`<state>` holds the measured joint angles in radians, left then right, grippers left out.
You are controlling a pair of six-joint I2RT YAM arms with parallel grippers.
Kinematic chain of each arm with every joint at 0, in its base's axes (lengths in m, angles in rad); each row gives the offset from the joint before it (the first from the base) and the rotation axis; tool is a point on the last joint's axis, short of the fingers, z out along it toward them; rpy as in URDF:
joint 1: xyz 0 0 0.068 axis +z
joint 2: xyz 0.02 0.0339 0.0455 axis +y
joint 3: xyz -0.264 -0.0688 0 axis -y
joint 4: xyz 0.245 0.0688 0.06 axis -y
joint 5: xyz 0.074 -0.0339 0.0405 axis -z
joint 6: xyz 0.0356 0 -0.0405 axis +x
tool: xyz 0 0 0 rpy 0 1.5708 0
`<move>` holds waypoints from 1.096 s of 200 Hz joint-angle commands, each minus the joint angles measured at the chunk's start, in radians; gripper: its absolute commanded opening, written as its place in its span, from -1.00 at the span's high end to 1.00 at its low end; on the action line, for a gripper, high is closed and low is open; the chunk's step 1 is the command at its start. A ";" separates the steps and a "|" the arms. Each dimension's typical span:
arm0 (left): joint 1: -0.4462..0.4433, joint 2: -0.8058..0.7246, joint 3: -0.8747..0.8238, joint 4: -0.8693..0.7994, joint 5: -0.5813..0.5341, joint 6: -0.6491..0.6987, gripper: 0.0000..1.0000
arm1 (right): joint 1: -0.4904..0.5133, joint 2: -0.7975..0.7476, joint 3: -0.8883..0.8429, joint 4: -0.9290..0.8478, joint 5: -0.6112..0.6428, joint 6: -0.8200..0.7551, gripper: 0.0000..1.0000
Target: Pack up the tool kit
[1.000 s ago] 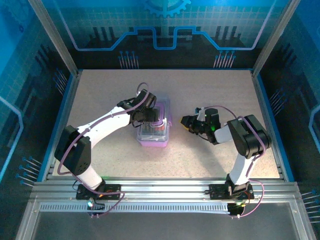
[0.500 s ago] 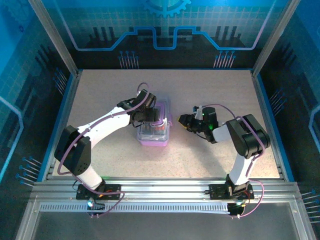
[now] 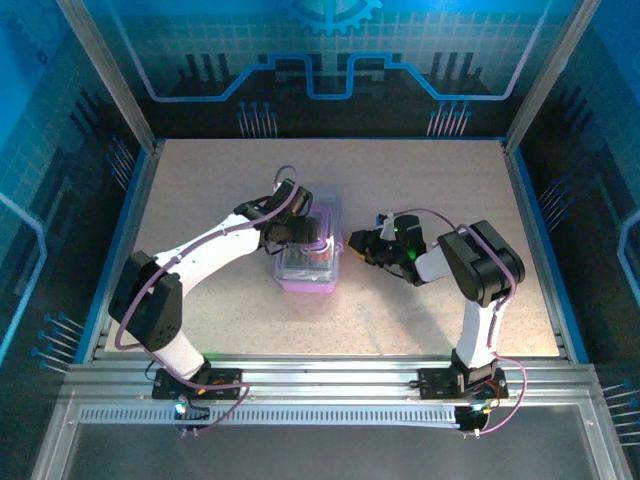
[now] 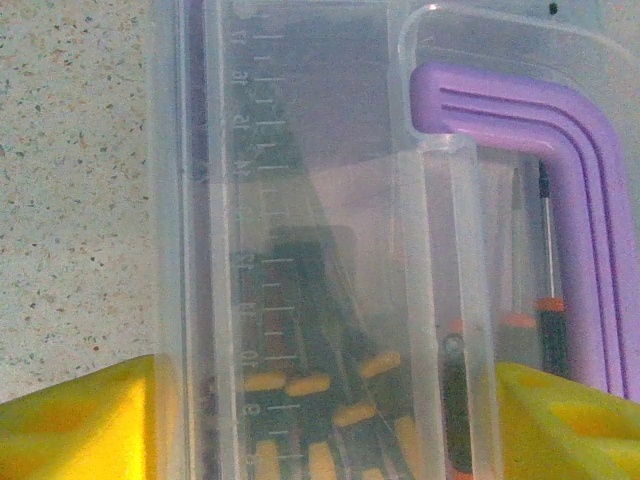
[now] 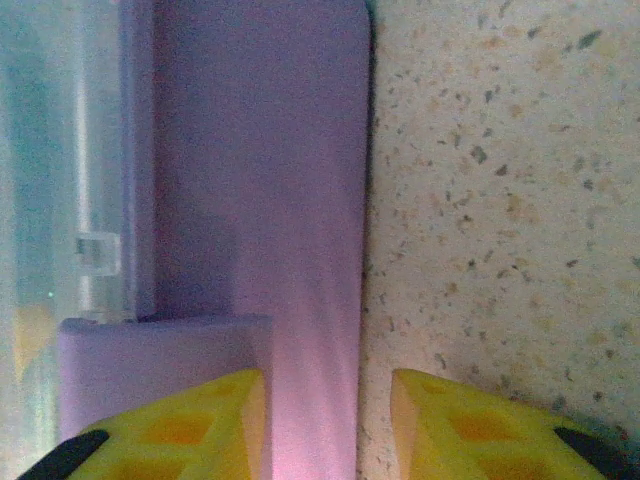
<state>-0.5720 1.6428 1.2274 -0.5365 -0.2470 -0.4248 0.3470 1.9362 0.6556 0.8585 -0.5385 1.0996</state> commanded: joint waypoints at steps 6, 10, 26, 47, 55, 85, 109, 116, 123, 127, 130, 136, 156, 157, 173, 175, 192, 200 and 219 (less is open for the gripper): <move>-0.021 0.134 -0.085 -0.008 0.239 -0.065 -0.39 | 0.051 0.042 0.021 0.003 -0.010 0.013 0.22; -0.022 0.136 -0.085 -0.005 0.241 -0.066 -0.39 | 0.054 0.043 0.022 0.004 -0.010 0.014 0.22; -0.031 0.148 -0.076 -0.005 0.242 -0.070 -0.39 | 0.062 0.043 0.027 0.005 -0.008 0.017 0.22; -0.041 0.159 -0.067 0.001 0.244 -0.076 -0.39 | 0.074 0.043 0.038 -0.003 -0.005 0.020 0.22; -0.044 0.163 -0.065 0.004 0.247 -0.080 -0.39 | 0.081 0.044 0.044 -0.009 -0.002 0.020 0.22; -0.056 0.172 -0.060 0.016 0.258 -0.091 -0.39 | 0.110 0.059 0.069 -0.023 0.010 0.020 0.22; -0.066 0.181 -0.062 0.032 0.275 -0.104 -0.39 | 0.121 0.073 0.079 -0.021 0.015 0.026 0.22; -0.067 0.182 -0.062 0.035 0.278 -0.107 -0.39 | 0.121 0.073 0.080 -0.018 0.013 0.028 0.22; -0.069 0.184 -0.062 0.039 0.278 -0.113 -0.38 | 0.120 0.069 0.077 -0.017 0.016 0.027 0.23; -0.070 0.184 -0.061 0.040 0.277 -0.118 -0.39 | 0.117 0.064 0.071 -0.019 0.021 0.026 0.23; -0.070 0.186 -0.060 0.040 0.274 -0.120 -0.38 | 0.113 0.058 0.066 -0.021 0.025 0.024 0.23; -0.072 0.187 -0.055 0.040 0.266 -0.124 -0.39 | 0.103 0.043 0.057 -0.029 0.030 0.020 0.23; -0.073 0.201 -0.019 0.026 0.239 -0.141 -0.39 | 0.035 -0.051 0.011 -0.116 0.055 -0.028 0.24; -0.073 0.203 -0.015 0.025 0.235 -0.142 -0.39 | 0.031 -0.058 0.009 -0.127 0.055 -0.033 0.24; -0.073 0.229 0.044 -0.006 0.195 -0.152 -0.39 | -0.051 -0.178 -0.022 -0.289 0.108 -0.116 0.24; -0.075 0.233 0.052 -0.009 0.190 -0.154 -0.39 | -0.061 -0.196 -0.025 -0.309 0.115 -0.125 0.24; -0.075 0.271 0.123 -0.035 0.155 -0.163 -0.39 | -0.135 -0.333 -0.039 -0.492 0.206 -0.216 0.24; -0.075 0.293 0.160 -0.046 0.142 -0.164 -0.39 | -0.158 -0.392 -0.040 -0.564 0.251 -0.252 0.23; -0.077 0.346 0.259 -0.078 0.125 -0.160 -0.39 | -0.195 -0.490 -0.039 -0.692 0.325 -0.309 0.21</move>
<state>-0.6258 1.8374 1.4548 -0.5491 -0.3016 -0.4961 0.1867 1.5513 0.6209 0.4282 -0.3408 0.9249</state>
